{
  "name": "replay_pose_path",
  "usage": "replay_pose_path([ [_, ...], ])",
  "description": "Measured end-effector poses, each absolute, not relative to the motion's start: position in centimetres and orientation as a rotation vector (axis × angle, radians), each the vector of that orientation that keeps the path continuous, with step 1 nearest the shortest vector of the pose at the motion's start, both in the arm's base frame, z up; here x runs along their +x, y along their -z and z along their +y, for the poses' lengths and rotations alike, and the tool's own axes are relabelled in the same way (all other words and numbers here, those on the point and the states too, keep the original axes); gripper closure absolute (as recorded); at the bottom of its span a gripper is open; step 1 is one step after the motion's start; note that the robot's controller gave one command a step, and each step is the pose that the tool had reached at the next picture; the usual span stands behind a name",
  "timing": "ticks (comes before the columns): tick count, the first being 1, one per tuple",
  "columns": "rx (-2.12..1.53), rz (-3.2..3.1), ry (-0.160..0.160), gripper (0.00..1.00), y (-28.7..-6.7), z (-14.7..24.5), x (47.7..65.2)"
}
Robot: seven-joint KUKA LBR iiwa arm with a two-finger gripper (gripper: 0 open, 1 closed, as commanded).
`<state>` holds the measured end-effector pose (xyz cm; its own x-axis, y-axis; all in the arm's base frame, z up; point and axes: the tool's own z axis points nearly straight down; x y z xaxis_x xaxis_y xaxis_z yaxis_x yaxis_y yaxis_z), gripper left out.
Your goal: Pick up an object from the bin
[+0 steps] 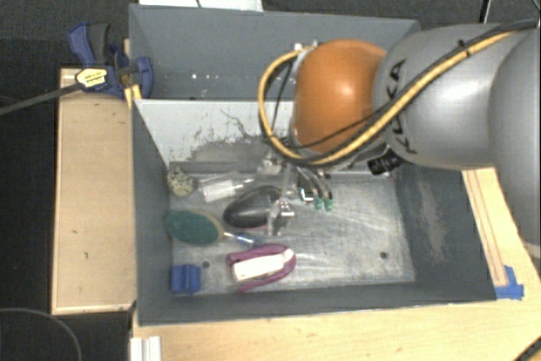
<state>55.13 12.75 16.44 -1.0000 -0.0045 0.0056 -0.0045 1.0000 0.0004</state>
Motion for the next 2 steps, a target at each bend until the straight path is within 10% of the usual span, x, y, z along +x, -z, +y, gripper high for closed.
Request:
replay_pose_path([
  [1, 0.309, -3.135, 0.003, 0.0, -7.3, 15.5, 55.7],
  [2, 0.262, -3.138, 0.004, 0.0, -10.3, 15.9, 56.7],
])
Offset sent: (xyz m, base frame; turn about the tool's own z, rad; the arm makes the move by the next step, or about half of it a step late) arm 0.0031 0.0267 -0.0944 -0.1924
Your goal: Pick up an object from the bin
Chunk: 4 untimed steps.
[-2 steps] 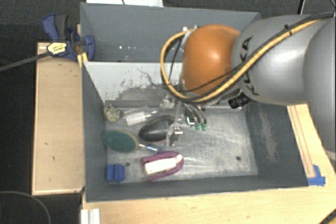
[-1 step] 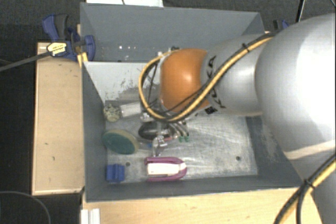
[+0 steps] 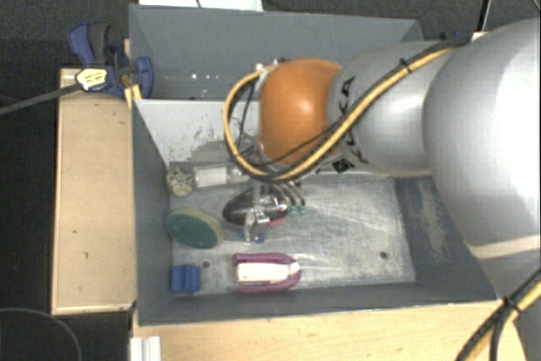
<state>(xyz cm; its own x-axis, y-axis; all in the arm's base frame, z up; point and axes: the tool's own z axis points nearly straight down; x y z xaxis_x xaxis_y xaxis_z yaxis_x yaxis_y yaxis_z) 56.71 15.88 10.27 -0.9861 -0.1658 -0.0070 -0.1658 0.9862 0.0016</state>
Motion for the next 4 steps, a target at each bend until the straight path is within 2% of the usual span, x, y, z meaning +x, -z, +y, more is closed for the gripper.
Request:
replay_pose_path([
  [1, -0.216, 3.134, 0.0, 0.0, -10.1, 13.1, 56.9],
  [2, -0.246, 3.129, 0.005, 0.0, -7.5, 14.3, 58.0],
  [3, -0.501, 3.095, 0.0, 0.0, -7.2, 19.6, 57.1],
  [4, -0.491, 3.094, -0.003, 1.0, -7.4, 19.6, 57.2],
])
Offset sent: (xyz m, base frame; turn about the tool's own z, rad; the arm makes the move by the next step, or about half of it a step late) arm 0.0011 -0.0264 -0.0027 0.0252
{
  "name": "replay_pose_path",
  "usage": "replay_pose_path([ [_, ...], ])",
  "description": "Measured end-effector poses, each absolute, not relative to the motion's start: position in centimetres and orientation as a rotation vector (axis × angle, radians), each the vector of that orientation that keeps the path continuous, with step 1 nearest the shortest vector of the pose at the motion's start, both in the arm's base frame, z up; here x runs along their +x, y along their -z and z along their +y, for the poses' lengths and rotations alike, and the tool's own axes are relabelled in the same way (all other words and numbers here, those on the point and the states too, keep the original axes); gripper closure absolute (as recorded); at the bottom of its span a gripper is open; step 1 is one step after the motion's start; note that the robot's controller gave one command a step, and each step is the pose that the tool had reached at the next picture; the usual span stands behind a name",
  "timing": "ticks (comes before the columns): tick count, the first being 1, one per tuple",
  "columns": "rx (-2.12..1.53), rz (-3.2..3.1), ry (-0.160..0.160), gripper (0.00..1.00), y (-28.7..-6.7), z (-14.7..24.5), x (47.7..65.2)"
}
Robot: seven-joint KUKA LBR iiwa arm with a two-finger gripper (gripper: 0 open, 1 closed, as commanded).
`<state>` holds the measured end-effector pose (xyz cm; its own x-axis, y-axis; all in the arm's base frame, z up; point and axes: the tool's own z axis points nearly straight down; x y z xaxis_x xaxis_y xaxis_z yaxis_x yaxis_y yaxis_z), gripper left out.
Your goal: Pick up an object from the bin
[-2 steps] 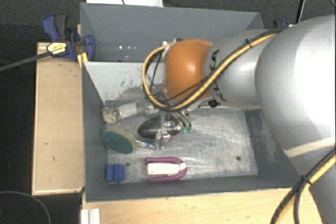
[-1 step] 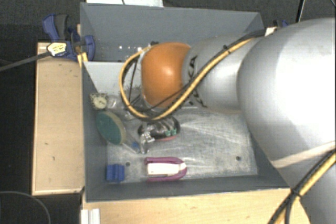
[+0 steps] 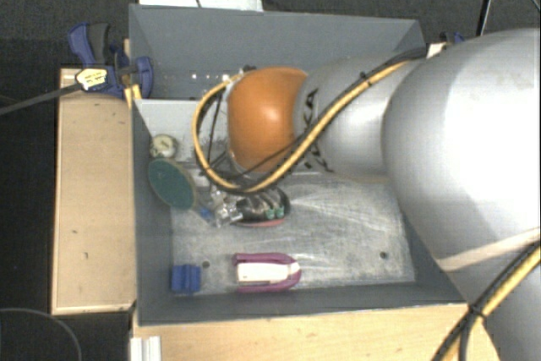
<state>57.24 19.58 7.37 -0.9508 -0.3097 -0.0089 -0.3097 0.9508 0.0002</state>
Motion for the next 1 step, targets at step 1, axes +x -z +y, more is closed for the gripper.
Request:
replay_pose_path([
  [1, -0.48, 3.094, -0.003, 1.0, -18.6, 19.65, 57.49],
])
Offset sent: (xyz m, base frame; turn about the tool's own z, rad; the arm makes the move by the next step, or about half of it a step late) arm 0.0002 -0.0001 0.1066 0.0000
